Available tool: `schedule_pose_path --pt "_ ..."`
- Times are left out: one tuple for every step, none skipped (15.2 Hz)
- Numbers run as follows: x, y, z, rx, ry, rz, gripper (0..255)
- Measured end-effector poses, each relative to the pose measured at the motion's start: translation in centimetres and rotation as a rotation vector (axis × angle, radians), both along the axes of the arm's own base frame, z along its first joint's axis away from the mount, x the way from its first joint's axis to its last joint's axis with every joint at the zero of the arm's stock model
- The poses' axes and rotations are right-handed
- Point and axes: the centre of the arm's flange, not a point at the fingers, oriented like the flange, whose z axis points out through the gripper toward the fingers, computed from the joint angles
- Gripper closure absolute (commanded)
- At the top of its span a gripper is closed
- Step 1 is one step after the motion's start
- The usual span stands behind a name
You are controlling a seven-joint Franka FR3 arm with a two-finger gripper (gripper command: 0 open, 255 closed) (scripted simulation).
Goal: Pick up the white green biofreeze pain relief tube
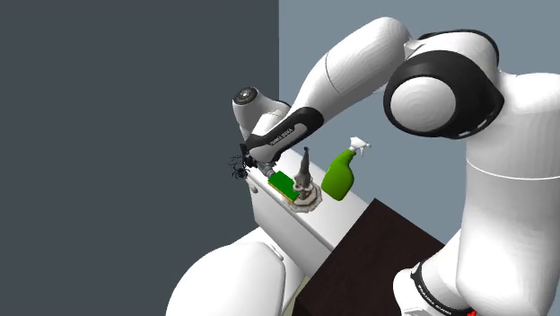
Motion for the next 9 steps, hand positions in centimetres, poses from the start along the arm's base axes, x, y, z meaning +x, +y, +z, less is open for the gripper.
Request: schedule_pose_path --pt "0.3 0.0 -0.7 -0.001 -0.001 0.0 0" --pt "0.5 0.0 -1.4 -0.002 -0.001 0.001 0" --pt "0.6 0.2 -2.0 -0.003 -0.001 0.001 0" --pt "0.7 0.1 -2.5 -0.003 -0.001 0.001 0" --pt "0.8 0.0 -3.1 -0.003 -0.002 0.001 0" --pt "0.7 0.1 -3.6 -0.003 -0.002 0.001 0" --pt "0.9 0.2 -4.1 -0.003 -0.002 0.001 0" --pt "0.8 0.1 -4.5 -0.003 -0.002 0.001 0" --pt "0.8 0.1 -4.7 -0.003 -0.001 0.001 255"
